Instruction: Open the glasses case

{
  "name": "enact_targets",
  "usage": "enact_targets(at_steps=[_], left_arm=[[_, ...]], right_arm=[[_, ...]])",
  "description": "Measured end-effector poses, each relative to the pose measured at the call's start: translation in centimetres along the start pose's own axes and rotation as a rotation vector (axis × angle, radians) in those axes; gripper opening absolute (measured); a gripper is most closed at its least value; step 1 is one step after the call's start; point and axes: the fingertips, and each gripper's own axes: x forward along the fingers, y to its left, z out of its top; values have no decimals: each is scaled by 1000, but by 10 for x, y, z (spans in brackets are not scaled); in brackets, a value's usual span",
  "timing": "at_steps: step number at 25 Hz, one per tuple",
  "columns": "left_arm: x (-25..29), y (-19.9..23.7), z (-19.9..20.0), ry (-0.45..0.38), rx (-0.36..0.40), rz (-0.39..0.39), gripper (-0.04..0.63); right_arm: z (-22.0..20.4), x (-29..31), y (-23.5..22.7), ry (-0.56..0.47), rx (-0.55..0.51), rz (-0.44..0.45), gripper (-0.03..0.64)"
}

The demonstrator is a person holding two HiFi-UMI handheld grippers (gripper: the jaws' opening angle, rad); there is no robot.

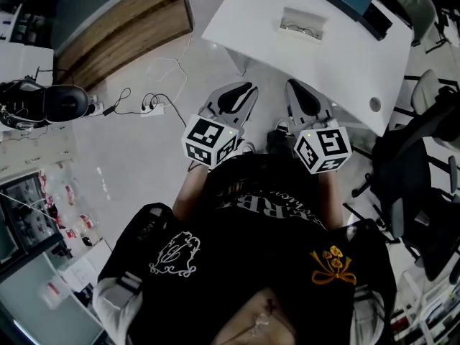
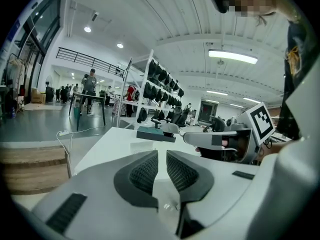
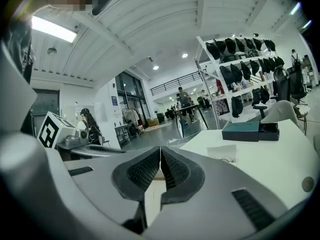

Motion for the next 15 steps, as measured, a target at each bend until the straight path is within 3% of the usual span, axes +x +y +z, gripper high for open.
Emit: enact_targets(at_steps=[7, 15], left_arm=[[-63, -8, -19, -22, -18, -25, 51], [-102, -32, -39, -36, -19, -74, 38]], right_arm=[[-20, -21, 62, 6, -26, -11, 15], [-41, -47, 109, 18, 17, 63, 14]])
